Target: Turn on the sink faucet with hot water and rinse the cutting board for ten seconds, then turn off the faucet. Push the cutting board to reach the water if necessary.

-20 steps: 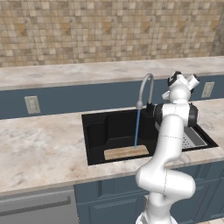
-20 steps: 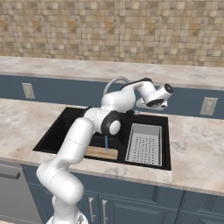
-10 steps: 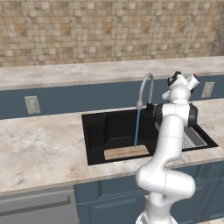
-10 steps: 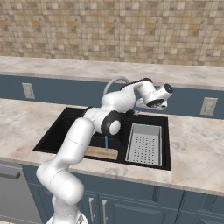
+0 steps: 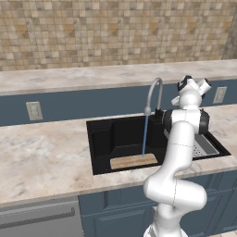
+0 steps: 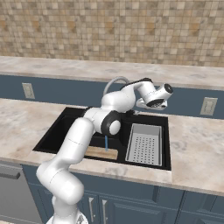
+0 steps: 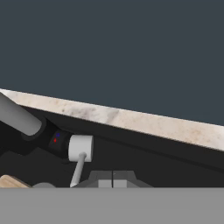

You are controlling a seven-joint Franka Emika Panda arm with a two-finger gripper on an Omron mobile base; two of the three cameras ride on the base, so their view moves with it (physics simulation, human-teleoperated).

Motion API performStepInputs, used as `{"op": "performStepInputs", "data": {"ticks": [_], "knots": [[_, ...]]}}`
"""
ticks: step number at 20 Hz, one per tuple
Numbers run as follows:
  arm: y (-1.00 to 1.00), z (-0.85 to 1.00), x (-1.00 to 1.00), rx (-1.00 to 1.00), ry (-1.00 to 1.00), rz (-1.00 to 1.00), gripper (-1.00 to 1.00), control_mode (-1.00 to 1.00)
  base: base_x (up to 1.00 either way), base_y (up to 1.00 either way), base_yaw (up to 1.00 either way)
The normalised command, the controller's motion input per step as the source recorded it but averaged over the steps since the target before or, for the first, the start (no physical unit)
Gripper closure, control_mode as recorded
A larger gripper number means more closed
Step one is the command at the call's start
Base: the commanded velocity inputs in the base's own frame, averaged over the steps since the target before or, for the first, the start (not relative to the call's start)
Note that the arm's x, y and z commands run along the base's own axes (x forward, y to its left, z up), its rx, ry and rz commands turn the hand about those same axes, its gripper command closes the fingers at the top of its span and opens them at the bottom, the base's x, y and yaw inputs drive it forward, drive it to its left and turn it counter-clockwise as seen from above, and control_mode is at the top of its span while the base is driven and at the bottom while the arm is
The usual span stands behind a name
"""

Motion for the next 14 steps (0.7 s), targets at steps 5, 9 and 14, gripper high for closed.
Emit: {"op": "performStepInputs", "data": {"ticks": [5, 9, 14], "knots": [[0.00, 0.00, 0.00, 0.00, 0.00, 0.00, 1.00, -1.00, 0.00, 0.00, 0.00], [0.00, 0.00, 0.00, 0.00, 0.00, 0.00, 1.00, -1.00, 0.00, 0.00, 0.00], [0.00, 0.00, 0.00, 0.00, 0.00, 0.00, 1.00, -1.00, 0.00, 0.00, 0.00]]}}
